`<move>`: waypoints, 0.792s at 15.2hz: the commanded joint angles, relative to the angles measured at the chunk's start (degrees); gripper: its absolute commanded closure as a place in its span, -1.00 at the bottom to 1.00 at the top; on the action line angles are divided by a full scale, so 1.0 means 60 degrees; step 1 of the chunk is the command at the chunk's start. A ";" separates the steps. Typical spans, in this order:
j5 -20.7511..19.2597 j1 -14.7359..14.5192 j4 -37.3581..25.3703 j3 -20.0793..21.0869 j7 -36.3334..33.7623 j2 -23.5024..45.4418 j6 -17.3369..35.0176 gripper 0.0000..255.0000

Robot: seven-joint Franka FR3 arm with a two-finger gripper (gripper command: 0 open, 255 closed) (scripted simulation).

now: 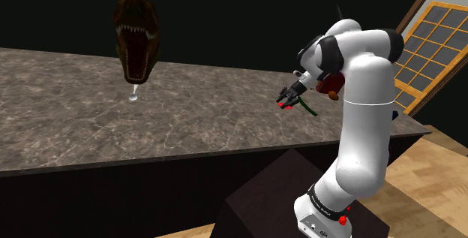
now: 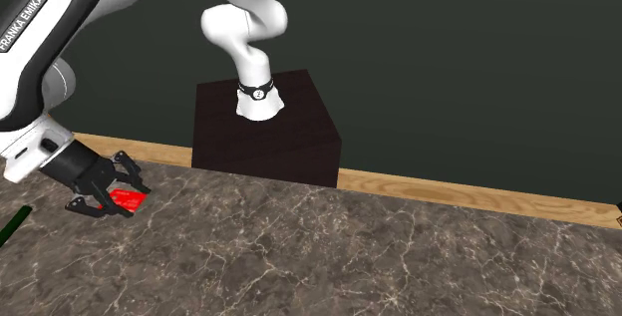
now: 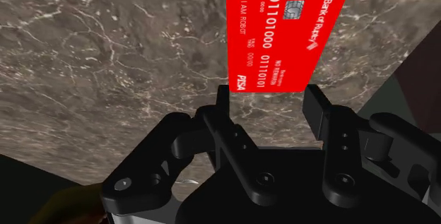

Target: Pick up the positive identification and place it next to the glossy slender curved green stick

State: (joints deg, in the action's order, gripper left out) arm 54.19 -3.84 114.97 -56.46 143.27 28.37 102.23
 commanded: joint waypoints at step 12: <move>0.0322 0.4515 -0.4835 0.0905 0.0916 0.3035 -0.2774 1.00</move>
State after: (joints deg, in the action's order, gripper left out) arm 55.79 21.01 88.91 -51.66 148.74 44.91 86.82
